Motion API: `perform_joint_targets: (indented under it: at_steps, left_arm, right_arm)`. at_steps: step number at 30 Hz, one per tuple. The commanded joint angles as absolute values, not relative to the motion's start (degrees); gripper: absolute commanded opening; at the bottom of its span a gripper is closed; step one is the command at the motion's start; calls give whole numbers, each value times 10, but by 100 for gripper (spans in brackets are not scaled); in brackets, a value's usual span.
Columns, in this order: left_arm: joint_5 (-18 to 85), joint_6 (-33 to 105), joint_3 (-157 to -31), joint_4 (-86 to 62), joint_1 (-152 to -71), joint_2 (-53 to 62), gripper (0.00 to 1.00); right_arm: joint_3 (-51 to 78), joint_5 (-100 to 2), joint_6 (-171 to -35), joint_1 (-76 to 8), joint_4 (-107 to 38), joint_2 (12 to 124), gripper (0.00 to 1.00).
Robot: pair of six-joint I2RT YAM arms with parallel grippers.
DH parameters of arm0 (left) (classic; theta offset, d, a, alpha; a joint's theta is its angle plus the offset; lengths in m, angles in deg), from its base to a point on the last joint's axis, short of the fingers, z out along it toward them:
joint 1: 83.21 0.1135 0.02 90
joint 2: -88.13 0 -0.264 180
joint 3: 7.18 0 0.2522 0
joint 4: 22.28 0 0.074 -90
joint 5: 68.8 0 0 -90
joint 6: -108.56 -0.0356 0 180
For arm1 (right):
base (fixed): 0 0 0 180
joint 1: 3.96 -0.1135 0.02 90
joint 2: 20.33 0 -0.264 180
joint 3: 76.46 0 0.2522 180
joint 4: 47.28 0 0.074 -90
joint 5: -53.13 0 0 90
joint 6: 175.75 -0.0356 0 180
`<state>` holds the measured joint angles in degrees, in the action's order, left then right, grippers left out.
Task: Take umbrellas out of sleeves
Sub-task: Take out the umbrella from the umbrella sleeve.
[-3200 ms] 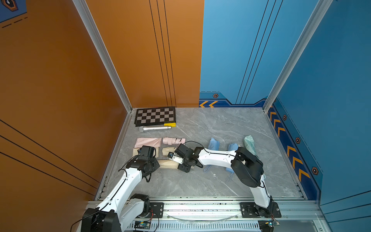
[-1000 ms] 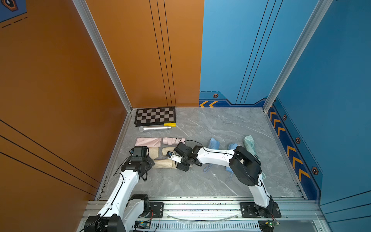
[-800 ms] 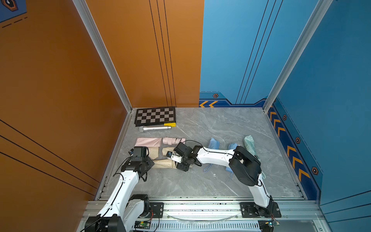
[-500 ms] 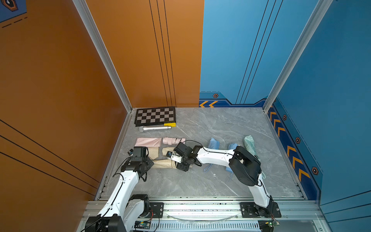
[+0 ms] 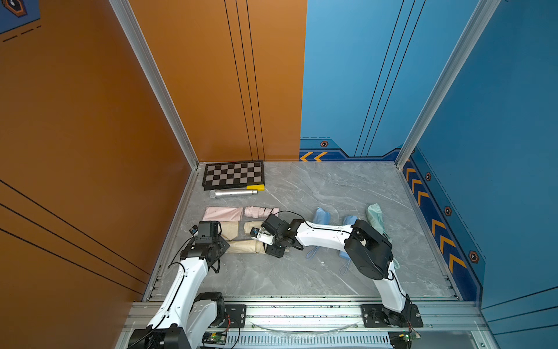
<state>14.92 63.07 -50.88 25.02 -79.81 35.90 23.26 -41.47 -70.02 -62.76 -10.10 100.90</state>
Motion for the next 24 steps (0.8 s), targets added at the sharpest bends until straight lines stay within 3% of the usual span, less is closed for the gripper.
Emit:
perform_joint_targets:
  at_steps: [1,24]
  left_arm:
    - [121,636,-500,243,-789,371,0]
    - [123,638,-494,242,-765,387,0]
  right_arm:
    - [233,-415,-685,-622,-66,1024,25]
    - [229,-415,-682,-621,-66,1020,24]
